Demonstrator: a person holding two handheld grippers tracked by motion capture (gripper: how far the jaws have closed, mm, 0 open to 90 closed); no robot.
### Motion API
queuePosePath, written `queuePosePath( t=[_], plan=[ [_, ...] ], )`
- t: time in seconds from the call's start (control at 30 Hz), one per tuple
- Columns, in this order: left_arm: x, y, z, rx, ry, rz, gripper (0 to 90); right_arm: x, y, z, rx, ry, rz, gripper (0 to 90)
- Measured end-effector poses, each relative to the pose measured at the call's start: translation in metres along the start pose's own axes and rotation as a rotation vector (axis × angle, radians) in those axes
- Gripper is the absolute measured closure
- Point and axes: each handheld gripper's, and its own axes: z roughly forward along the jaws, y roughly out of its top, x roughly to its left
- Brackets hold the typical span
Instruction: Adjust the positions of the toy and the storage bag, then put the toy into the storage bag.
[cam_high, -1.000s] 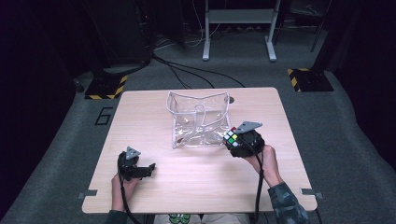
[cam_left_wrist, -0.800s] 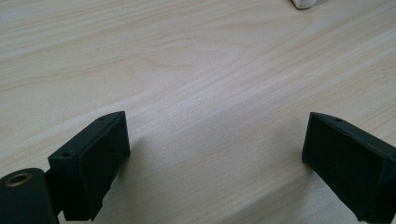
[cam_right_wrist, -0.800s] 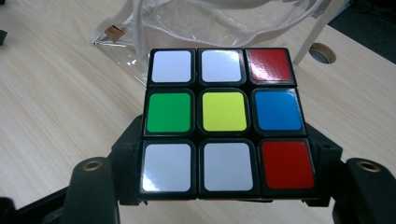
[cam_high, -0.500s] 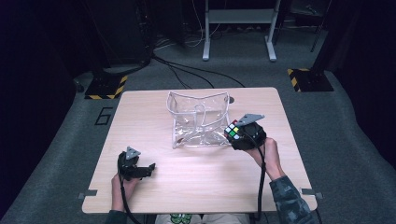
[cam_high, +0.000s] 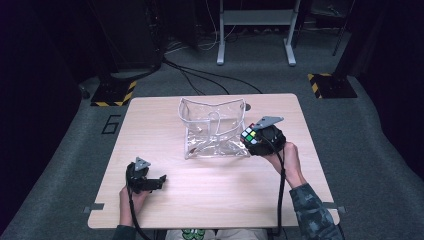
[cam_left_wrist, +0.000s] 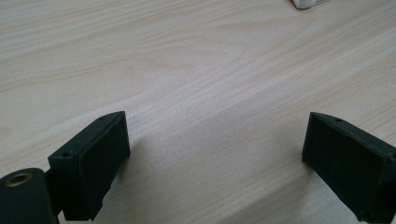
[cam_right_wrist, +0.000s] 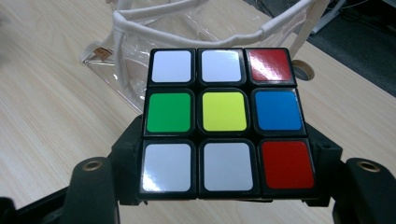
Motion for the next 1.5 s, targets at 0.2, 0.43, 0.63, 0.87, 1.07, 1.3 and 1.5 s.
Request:
queuePosePath(
  t=[0.2, 0.43, 0.63, 0.87, 1.07, 1.3, 1.5],
  plan=[
    [0.000, 0.000, 0.000, 0.000, -0.001, 0.000, 7.1, -0.002, 0.006, -0.002, 0.000, -0.004, 0.010, 33.2],
    [0.000, 0.000, 0.000, 0.000, -0.001, 0.000, 7.1, -0.005, 0.016, -0.006, -0.005, -0.003, -0.014, 33.3],
    [0.000, 0.000, 0.000, 0.000, -0.001, 0.000, 7.2, -0.007, 0.026, -0.009, -0.010, 0.004, 0.002, 33.3],
    [0.000, 0.000, 0.000, 0.000, 0.000, 0.000, 7.1, -0.012, 0.039, -0.011, -0.020, 0.005, -0.013, 33.3],
    [0.000, 0.000, 0.000, 0.000, 0.000, 0.000, 7.2, -0.013, 0.055, -0.012, -0.024, 0.002, -0.012, 33.3],
    [0.000, 0.000, 0.000, 0.000, 0.000, 0.000, 7.2, -0.014, 0.073, -0.007, -0.028, 0.001, -0.035, 33.3],
    [0.000, 0.000, 0.000, 0.000, 0.000, 0.000, 7.2, -0.015, 0.086, 0.004, -0.027, 0.008, -0.026, 33.3]
  ],
)
